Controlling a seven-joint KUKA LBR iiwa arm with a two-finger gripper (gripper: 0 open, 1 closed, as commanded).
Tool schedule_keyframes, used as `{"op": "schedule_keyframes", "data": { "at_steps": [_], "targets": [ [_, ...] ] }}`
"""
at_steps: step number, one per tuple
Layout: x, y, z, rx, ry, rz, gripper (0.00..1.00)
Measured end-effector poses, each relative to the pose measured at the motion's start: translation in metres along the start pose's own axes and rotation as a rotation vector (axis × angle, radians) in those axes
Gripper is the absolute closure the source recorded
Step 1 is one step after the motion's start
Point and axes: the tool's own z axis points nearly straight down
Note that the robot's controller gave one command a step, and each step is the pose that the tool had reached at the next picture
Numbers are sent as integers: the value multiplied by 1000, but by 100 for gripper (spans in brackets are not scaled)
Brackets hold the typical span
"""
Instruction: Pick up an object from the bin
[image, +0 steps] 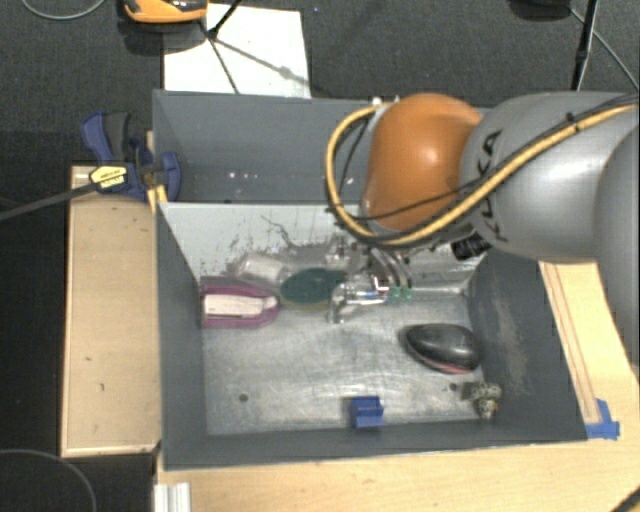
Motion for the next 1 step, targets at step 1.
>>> {"op": "schedule_keyframes", "data": {
  "at_steps": [1],
  "targets": [
    [-1, 0, -5, 1, 3, -1, 100]
  ]
}}
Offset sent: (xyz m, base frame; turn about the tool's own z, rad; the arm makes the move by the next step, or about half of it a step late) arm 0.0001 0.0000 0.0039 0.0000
